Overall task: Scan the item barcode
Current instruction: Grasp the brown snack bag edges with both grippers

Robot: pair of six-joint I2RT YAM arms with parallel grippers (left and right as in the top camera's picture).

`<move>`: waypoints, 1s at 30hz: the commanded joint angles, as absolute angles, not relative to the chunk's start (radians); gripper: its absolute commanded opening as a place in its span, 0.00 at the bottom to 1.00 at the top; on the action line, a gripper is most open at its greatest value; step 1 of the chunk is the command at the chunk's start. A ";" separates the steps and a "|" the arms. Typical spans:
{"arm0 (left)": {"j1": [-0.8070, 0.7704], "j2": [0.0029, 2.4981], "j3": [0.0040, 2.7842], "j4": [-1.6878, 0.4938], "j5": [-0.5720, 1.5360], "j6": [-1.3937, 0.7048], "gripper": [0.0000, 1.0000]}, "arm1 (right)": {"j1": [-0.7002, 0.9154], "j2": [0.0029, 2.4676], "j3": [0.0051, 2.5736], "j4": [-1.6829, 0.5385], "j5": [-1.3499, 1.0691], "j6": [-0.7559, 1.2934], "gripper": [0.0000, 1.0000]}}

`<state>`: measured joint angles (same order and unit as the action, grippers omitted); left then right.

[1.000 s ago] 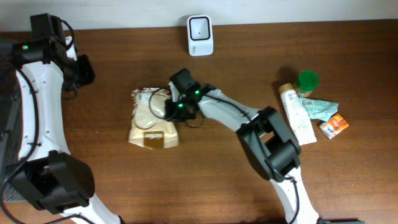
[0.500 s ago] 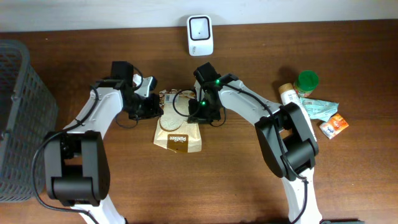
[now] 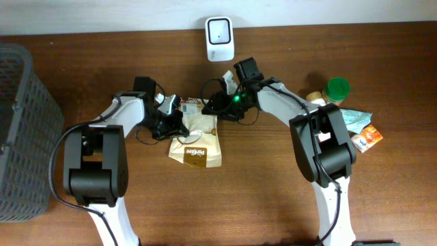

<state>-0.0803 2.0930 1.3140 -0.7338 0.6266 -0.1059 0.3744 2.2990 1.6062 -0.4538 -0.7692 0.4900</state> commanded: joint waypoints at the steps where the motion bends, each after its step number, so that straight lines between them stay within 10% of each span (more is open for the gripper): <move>1: -0.092 2.165 1.293 -0.744 0.580 -0.116 0.00 | 0.385 2.382 1.597 -0.410 -0.789 0.511 0.54; 15: -0.044 2.134 1.444 -0.935 0.500 -0.025 0.00 | 0.384 2.431 1.595 -0.419 -0.820 0.389 0.33; 18: 0.008 2.074 1.564 -1.040 0.443 -0.022 0.00 | 0.375 2.431 1.595 -0.424 -0.819 0.389 0.09; 30: 0.000 2.079 1.354 -0.810 0.538 -0.041 0.00 | 0.380 2.431 1.595 -0.428 -0.812 0.389 0.16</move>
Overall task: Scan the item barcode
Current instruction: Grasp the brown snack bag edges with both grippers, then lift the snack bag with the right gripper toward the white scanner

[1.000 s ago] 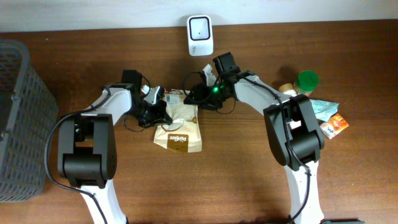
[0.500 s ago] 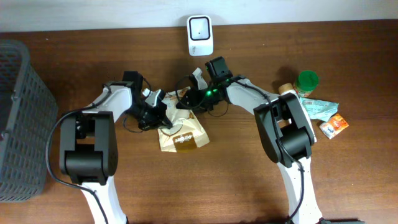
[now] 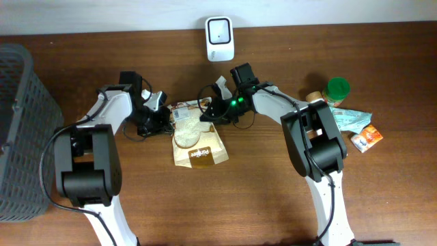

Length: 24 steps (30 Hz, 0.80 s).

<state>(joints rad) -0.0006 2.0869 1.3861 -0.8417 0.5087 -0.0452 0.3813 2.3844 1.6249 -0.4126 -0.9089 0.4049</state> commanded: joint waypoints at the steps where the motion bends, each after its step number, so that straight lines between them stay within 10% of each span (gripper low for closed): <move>1: 0.000 2.079 1.334 -0.785 0.537 -0.054 0.00 | 0.380 2.431 1.595 -0.431 -0.812 0.389 0.18; 13: 0.000 2.080 1.250 -0.703 0.535 -0.076 0.00 | 0.519 2.442 1.595 -0.325 -0.773 0.400 0.32; 24: 0.012 2.076 1.306 -0.759 0.495 -0.044 0.00 | 0.397 2.385 1.595 -0.434 -0.928 0.266 0.05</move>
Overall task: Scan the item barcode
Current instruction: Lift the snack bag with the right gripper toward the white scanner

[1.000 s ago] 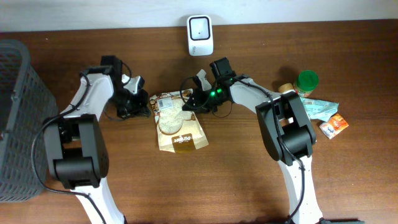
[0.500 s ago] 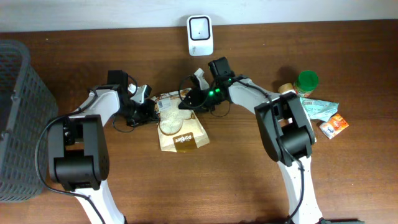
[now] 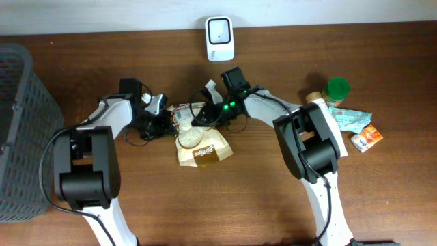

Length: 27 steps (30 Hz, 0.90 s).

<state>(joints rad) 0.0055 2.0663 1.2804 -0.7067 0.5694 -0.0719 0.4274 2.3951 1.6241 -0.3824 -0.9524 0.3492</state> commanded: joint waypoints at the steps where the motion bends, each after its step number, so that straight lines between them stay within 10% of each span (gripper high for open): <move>1: 0.019 2.068 1.343 -0.799 0.491 -0.022 0.00 | 0.392 2.352 1.595 -0.460 -0.928 0.233 0.05; 14: 0.128 1.911 1.689 -1.011 0.395 0.005 0.24 | 0.220 1.707 1.595 -0.742 -0.898 0.254 0.04; 16: 0.128 1.911 1.689 -1.010 0.395 0.005 0.41 | 0.194 1.668 1.595 -0.744 -0.930 0.345 0.04; 19: 0.128 1.911 1.689 -1.009 0.391 0.005 0.99 | 0.184 1.625 1.595 -0.733 -0.958 0.350 0.04; 27: 0.128 1.911 1.689 -1.009 0.392 0.005 0.99 | 0.221 1.593 1.595 -0.739 -0.696 0.373 0.04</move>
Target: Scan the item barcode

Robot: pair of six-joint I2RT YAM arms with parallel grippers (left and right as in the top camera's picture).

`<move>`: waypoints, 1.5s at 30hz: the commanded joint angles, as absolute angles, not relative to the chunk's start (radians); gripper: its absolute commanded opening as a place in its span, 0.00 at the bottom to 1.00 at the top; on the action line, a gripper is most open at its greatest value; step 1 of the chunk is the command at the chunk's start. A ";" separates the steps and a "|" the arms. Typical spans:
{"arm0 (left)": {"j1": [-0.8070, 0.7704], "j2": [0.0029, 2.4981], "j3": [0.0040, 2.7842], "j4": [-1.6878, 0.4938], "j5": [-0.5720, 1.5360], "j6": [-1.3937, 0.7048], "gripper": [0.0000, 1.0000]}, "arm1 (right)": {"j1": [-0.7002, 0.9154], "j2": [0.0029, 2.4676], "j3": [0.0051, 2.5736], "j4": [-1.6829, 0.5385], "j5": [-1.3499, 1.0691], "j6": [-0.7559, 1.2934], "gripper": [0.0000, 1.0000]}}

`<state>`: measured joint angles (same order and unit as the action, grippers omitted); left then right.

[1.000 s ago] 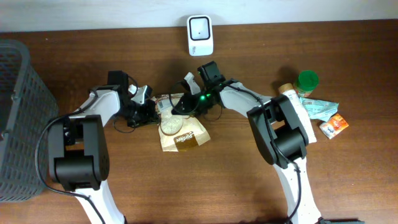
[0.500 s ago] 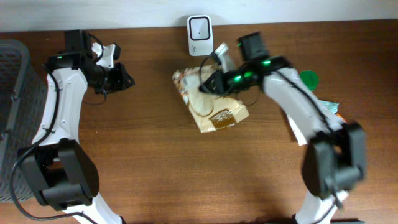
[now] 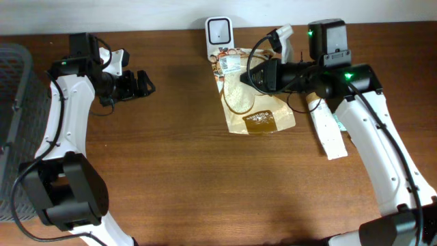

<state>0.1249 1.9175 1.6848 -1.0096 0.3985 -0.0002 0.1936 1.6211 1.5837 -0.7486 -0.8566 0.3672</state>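
Observation:
A brown snack bag (image 3: 254, 109) with a clear window and a white barcode label (image 3: 229, 63) at its top end sits just below the white scanner (image 3: 220, 31) at the table's back edge. My right gripper (image 3: 255, 73) is shut on the bag's upper right edge, reaching in from the right. The label end lies closest to the scanner. My left gripper (image 3: 142, 83) is open and empty, far to the left of the bag near the back of the table.
A grey mesh basket (image 3: 12, 130) stands at the far left edge. The right arm (image 3: 362, 130) stretches over the right side of the table and hides whatever lies beneath it there.
The left gripper has let go of the bag and now sits far back left, open. The right gripper, still on the bag, is now further right and back, with the bag under the scanner.
Both grippers were at the bag's top edge in the table's middle, the left one on its left, the right one on its right. Over the following two moments the bag turned slightly between them. Now only the right gripper holds it, by the scanner.

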 commanded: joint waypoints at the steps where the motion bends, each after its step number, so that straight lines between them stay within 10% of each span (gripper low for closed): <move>1: 0.128 1.911 1.689 -1.009 0.392 0.005 0.99 | 0.250 1.600 1.595 -0.729 -0.620 0.367 0.04; 11: 0.128 1.911 1.689 -1.009 0.392 0.005 0.99 | 0.511 1.831 1.595 -0.292 0.369 -0.143 0.04; 20: 0.128 1.911 1.689 -1.009 0.392 0.005 0.99 | 0.535 1.951 1.595 -0.152 0.464 -0.220 0.04; 24: 0.128 1.911 1.689 -1.009 0.392 0.005 0.99 | 0.571 1.922 1.596 -0.392 0.371 -0.040 0.04; 28: 0.128 1.911 1.689 -1.009 0.392 0.005 0.99 | 0.482 1.916 1.581 -0.603 -0.239 0.267 0.04; 45: 0.043 1.917 1.584 -0.946 0.430 -0.019 0.99 | 0.305 2.201 1.448 -0.547 -0.740 0.297 0.04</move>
<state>0.1017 1.9175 1.6623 -0.9722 0.4114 -0.0017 0.3046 2.1757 1.4551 -0.5449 -0.6849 0.2924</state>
